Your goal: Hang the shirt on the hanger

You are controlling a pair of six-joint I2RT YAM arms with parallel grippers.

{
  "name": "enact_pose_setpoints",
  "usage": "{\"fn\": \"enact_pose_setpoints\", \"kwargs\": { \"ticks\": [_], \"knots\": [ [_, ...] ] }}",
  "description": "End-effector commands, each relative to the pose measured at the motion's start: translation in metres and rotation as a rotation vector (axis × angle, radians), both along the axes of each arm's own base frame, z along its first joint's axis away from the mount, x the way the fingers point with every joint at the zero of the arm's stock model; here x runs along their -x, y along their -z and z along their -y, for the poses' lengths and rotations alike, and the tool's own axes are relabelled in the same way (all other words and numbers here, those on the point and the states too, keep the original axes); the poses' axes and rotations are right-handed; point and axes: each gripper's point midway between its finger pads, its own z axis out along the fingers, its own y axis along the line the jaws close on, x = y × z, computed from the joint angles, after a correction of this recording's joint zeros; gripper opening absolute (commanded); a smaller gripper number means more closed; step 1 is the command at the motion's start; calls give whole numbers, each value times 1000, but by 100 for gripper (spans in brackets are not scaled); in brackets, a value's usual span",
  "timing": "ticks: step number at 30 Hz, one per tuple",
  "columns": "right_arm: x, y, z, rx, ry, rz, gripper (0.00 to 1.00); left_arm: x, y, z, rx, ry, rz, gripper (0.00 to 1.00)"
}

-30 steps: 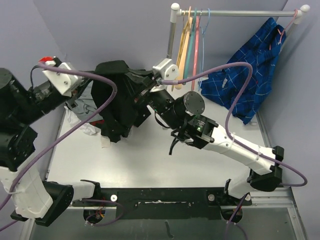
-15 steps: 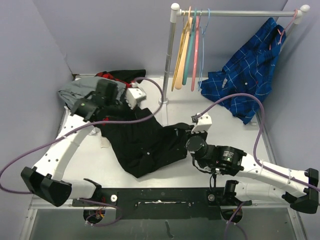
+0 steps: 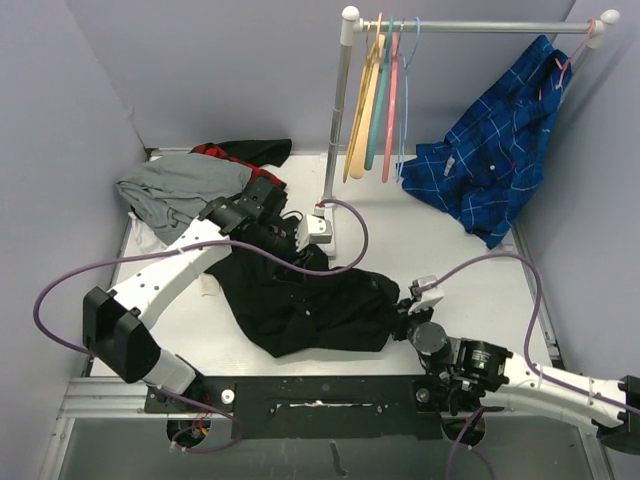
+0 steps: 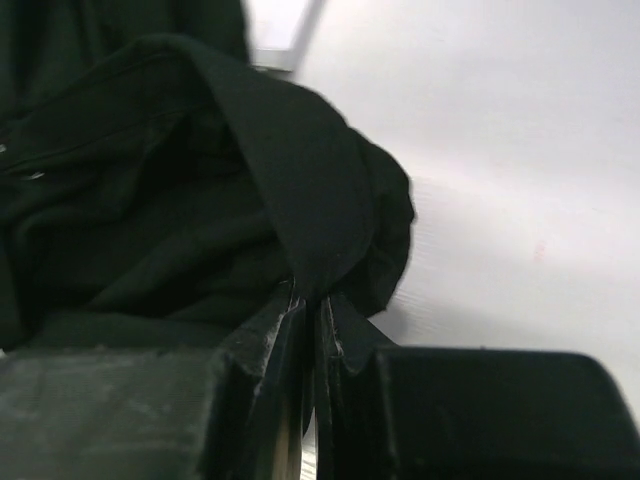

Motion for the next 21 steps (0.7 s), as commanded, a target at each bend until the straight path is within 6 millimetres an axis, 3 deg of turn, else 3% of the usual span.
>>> {"fn": "enact_pose_setpoints", "kwargs": {
  "ticks": [1,4,8,11,15,18,21],
  "knots": [
    [8,-46,-41,-231,-228,186,0,0,14,-8,-3,76,-97,23],
    [10,-42,-47,-160,-281,193,0,13,22,-3,-12,115,-225,24],
    [6,-38,-60,-36,-314,174,0,1,47,5,-40,79,-213,26],
    [4,-34,-67,0,-329,173,0,-1,46,11,-17,74,-212,28],
    [1,-36,-59,-17,-285,190,0,7,47,13,-18,91,-236,26],
    [0,-39,-50,-27,-257,206,0,16,58,12,-24,93,-281,18],
    [-1,-41,-39,-29,-232,218,0,24,73,10,-39,76,-325,19]
  ]
}}
